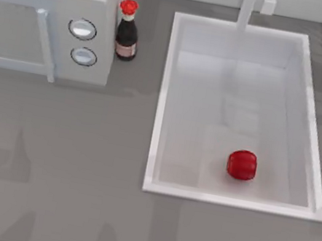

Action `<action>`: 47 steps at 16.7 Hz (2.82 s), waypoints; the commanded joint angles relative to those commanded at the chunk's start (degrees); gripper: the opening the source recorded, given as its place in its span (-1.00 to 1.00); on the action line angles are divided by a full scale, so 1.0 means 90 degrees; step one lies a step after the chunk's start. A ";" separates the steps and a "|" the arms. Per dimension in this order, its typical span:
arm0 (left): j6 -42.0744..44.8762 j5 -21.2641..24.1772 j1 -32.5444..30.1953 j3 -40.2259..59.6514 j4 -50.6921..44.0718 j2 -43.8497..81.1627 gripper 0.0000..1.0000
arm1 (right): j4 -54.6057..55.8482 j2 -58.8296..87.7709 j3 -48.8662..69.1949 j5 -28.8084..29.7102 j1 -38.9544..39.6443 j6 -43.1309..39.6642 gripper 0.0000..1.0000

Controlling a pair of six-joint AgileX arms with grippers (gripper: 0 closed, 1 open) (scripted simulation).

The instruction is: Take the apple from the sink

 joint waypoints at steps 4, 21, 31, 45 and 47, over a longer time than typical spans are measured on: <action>0.0000 0.0000 0.0000 0.0000 0.0000 0.0000 1.00 | -0.0587 0.0928 0.0887 0.0002 0.0221 0.0232 1.00; 0.0000 0.0000 0.0000 0.0000 0.0000 0.0000 1.00 | -0.5821 1.1639 0.9097 0.0015 0.2195 0.2296 1.00; 0.0000 0.0000 0.0000 0.0000 0.0000 0.0000 1.00 | -0.6978 1.3873 1.0895 0.0019 0.2632 0.2753 1.00; 0.0000 0.0000 0.0000 0.0000 0.0000 0.0000 1.00 | -0.4177 1.5464 0.9721 0.0036 0.2638 0.2779 1.00; 0.0000 0.0000 0.0000 0.0000 0.0000 0.0000 1.00 | -0.4067 1.5548 0.9660 0.0037 0.2640 0.2781 1.00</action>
